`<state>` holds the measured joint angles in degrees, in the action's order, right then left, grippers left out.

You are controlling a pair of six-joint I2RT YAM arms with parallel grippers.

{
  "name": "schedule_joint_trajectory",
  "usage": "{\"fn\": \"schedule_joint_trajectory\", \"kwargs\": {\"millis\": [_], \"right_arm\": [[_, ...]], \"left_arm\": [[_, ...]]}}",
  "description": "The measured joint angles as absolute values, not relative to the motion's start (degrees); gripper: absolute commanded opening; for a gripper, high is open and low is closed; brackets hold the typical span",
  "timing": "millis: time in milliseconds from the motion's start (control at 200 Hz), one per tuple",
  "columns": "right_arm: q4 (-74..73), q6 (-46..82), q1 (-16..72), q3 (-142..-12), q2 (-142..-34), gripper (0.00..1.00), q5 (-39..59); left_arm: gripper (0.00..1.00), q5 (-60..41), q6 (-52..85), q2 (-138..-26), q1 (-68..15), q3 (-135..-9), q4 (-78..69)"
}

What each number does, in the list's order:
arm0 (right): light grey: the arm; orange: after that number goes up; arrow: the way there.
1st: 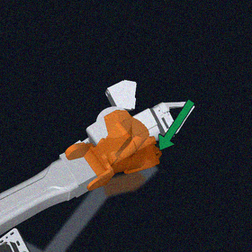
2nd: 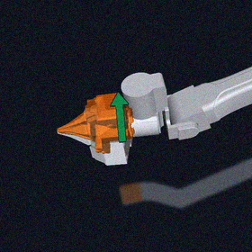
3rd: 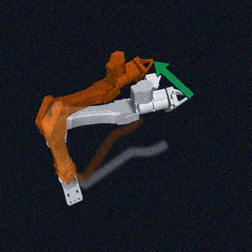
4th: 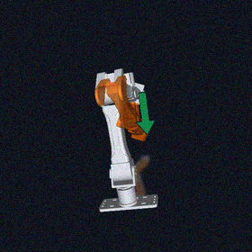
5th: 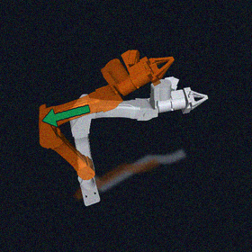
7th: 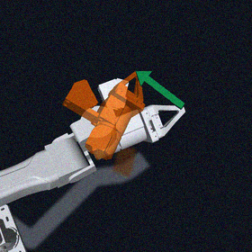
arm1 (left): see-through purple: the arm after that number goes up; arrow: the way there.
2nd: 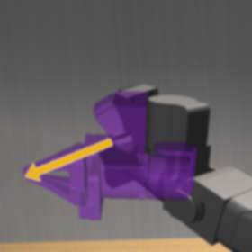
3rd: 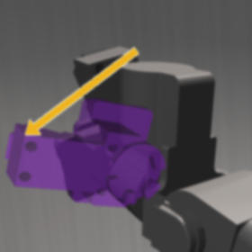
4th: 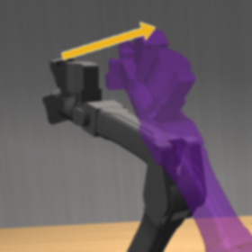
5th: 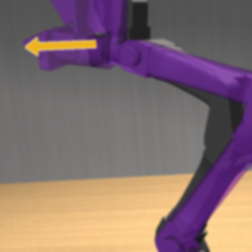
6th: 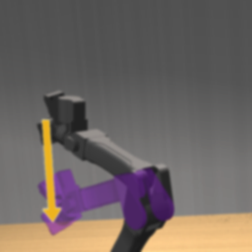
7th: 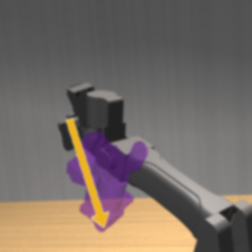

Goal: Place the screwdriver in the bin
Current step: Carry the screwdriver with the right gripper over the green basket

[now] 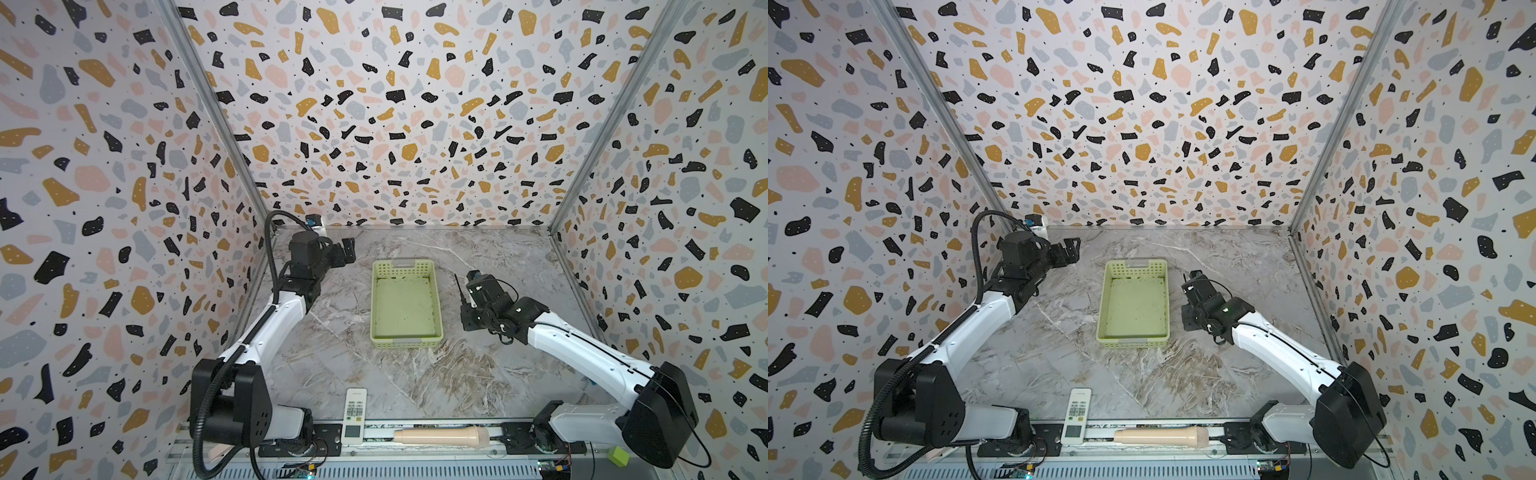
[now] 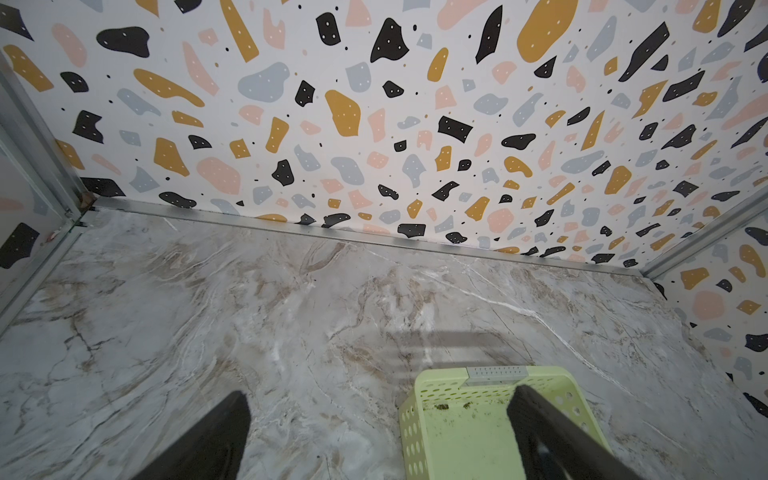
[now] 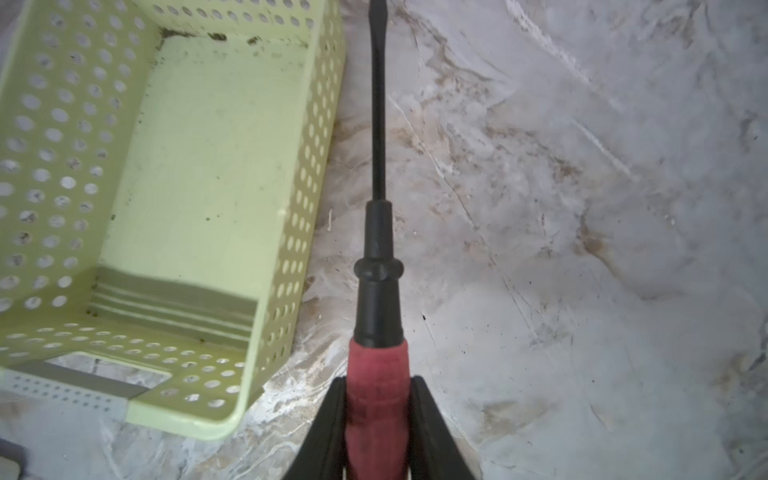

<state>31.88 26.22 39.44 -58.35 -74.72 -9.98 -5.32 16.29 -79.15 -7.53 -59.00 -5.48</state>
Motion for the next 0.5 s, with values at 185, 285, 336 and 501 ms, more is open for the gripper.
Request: {"fn": "schedule_joint_trajectory", "kwargs": {"millis": [185, 285, 336, 501], "right_arm": [[32.6, 24.8, 42.9, -68.4, -83.0, 0.20, -10.5], [32.4, 24.2, 45.2, -73.3, -88.6, 0.20, -10.4], [32.1, 24.0, 46.2, -75.4, -91.3, 0.20, -10.2], [30.4, 23.5, 48.5, -80.4, -99.8, 0.20, -9.1]], "left_arm": [[1.00, -5.3, 16.3, -79.2, -7.5, -59.0, -5.5], [0.99, -5.3, 16.3, -79.2, -7.5, -59.0, -5.5], [0.99, -5.3, 16.3, -79.2, -7.5, -59.0, -5.5], [0.99, -5.3, 16.3, -79.2, -7.5, -59.1, -5.1]]}}
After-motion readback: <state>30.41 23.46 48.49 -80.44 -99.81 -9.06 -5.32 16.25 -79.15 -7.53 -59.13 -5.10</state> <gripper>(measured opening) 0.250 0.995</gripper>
